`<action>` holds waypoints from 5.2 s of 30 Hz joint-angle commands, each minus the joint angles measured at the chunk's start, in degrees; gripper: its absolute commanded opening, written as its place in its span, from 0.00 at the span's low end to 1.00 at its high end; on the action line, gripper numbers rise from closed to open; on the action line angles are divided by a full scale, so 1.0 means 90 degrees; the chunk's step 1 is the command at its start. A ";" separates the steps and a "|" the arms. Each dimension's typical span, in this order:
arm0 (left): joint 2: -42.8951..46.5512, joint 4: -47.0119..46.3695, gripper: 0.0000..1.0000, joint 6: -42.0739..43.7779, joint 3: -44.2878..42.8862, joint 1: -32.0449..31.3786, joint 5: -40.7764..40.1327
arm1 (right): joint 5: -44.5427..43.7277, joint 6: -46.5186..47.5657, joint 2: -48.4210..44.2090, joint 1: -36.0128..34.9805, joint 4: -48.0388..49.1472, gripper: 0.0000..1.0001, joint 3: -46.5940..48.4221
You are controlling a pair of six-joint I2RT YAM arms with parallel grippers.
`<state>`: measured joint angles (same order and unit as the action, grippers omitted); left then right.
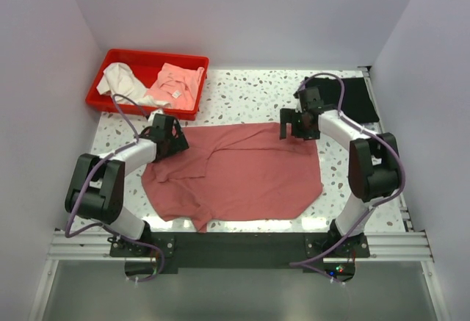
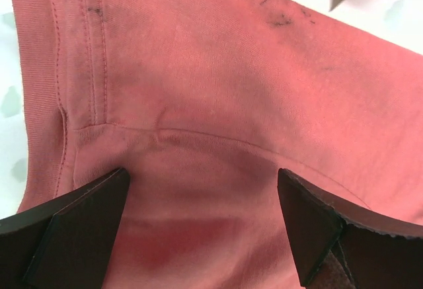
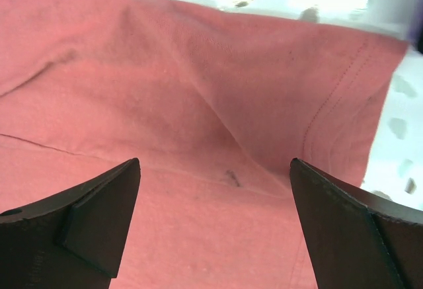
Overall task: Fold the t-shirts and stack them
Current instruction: Fold the tshirt
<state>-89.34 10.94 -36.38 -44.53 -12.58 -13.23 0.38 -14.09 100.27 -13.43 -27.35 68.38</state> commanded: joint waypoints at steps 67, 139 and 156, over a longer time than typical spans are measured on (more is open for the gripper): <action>-0.0122 0.0445 1.00 0.0361 0.0085 0.0382 -0.0707 | -0.0159 -0.0837 0.0831 0.0838 0.0207 0.00 0.0976; 0.1000 0.1264 1.00 -0.0499 0.0300 -0.1278 -0.0268 | 0.0502 -0.0352 -0.0730 -0.1857 0.0256 0.99 -0.1242; 0.4028 0.3951 1.00 -0.0342 -0.0346 0.0216 -0.0845 | 0.1354 0.1857 -0.1456 -0.6182 0.1810 0.99 -0.0832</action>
<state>-52.01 43.16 -41.76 -49.84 -13.80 -21.85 12.01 -3.36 81.30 -64.69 -13.80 57.95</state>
